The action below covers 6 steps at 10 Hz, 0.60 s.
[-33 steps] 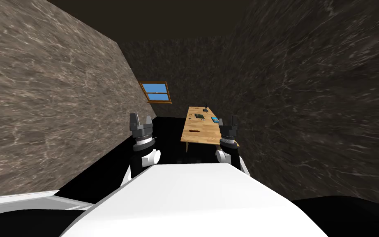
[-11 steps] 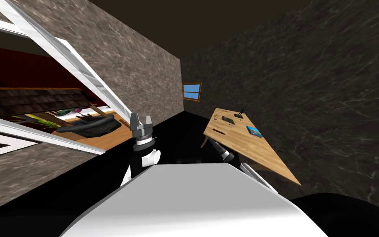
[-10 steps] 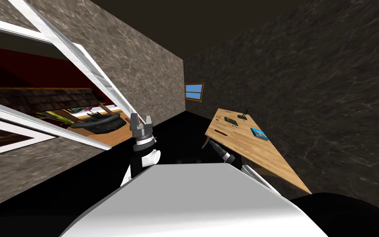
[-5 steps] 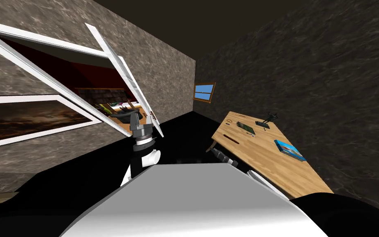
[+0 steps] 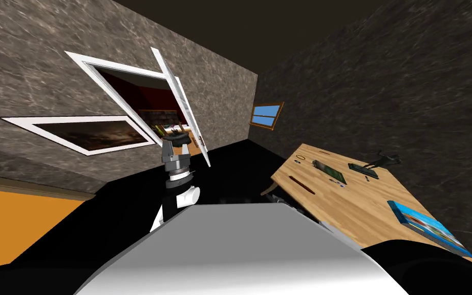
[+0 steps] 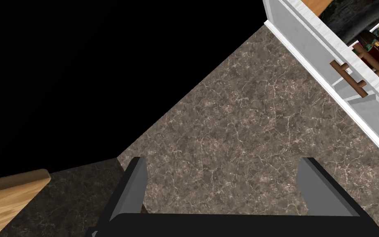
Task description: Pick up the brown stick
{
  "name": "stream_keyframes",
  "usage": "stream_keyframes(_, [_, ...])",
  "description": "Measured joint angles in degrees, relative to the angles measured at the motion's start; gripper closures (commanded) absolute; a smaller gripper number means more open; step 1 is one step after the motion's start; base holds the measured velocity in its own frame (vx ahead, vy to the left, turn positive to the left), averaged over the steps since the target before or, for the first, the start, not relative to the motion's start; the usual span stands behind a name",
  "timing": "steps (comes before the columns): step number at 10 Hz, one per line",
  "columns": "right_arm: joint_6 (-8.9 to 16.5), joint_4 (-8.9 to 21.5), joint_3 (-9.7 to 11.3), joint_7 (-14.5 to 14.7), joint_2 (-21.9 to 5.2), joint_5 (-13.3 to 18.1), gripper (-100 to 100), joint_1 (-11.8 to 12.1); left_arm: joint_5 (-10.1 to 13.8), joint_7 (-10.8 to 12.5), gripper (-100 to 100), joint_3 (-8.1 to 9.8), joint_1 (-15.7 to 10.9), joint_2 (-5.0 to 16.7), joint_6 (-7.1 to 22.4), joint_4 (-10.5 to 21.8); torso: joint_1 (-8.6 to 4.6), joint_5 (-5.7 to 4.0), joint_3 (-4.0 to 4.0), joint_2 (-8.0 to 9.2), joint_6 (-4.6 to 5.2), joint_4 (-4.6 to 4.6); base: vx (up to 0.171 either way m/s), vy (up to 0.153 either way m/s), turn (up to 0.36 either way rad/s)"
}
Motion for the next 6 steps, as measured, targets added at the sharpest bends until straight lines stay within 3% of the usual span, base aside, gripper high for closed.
stream_keyframes(2, [0.1, 3.0, 0.2, -0.8, -1.9, 2.1, -100, 0.3, 0.0, 0.0, 0, 0.0, 0.0, 0.0, 0.0, 0.0, -0.06, -0.02, -0.01, -0.02, 0.01, 0.0, 0.044, -0.075, 0.407])
stream_keyframes(4, [0.7, 6.4, 0.7, -1.6, -3.7, 5.1, -100, 1.2, 0.0, 0.0, 0, 0.02, 0.0, 0.0, 0.0, 0.0, -0.2, -0.05, -0.04, -0.07, 0.07, -0.02, 0.028, -0.09, 0.269])
stream_keyframes(6, [1.2, 10.6, 0.9, -1.8, -4.9, 8.9, -100, 3.0, 0.0, 0.0, 0, 0.01, 0.0, 0.0, 0.0, 0.0, -0.29, -0.07, -0.03, -0.05, 0.04, -0.01, 0.033, -0.106, 0.319])
